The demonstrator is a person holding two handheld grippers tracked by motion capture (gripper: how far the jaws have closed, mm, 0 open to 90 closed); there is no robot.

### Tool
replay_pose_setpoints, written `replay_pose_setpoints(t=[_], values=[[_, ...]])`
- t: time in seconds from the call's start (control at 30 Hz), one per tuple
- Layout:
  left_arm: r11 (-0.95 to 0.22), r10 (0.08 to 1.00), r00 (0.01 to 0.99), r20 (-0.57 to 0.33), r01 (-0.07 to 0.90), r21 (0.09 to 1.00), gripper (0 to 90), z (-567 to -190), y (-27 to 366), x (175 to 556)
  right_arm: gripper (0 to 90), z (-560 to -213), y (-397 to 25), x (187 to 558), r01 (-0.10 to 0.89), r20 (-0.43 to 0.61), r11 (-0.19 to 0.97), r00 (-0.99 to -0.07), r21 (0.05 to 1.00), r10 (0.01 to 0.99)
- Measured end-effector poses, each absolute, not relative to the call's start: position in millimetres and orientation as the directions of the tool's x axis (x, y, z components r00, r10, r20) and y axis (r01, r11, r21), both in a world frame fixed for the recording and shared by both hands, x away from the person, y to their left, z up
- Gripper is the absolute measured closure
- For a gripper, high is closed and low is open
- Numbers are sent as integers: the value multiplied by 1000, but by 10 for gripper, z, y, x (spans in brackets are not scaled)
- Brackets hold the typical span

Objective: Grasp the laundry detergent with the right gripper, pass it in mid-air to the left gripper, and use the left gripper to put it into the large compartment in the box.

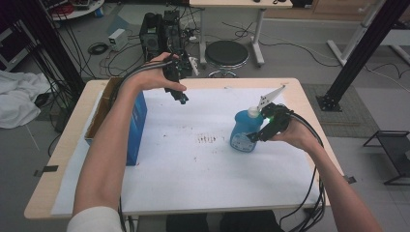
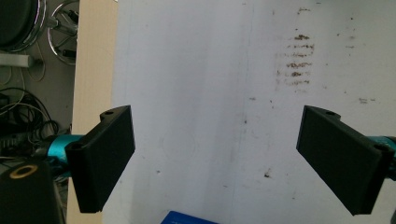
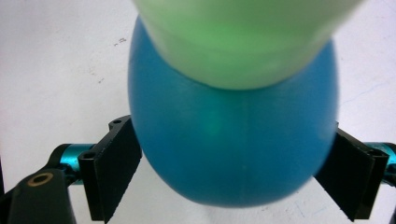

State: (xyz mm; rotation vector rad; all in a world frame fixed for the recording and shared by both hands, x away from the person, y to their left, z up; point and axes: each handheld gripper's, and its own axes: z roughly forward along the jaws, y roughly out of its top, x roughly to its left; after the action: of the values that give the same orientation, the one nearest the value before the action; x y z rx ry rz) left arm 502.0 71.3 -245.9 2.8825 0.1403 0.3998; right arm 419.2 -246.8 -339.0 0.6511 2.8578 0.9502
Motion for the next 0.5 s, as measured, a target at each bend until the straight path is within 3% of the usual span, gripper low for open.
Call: replay_pose_setpoints(t=[0.5], values=[[-968, 128, 959, 252, 65, 243, 115, -2488, 725, 5010, 133, -3475, -2457, 4203, 382, 68, 708, -901, 594, 429]])
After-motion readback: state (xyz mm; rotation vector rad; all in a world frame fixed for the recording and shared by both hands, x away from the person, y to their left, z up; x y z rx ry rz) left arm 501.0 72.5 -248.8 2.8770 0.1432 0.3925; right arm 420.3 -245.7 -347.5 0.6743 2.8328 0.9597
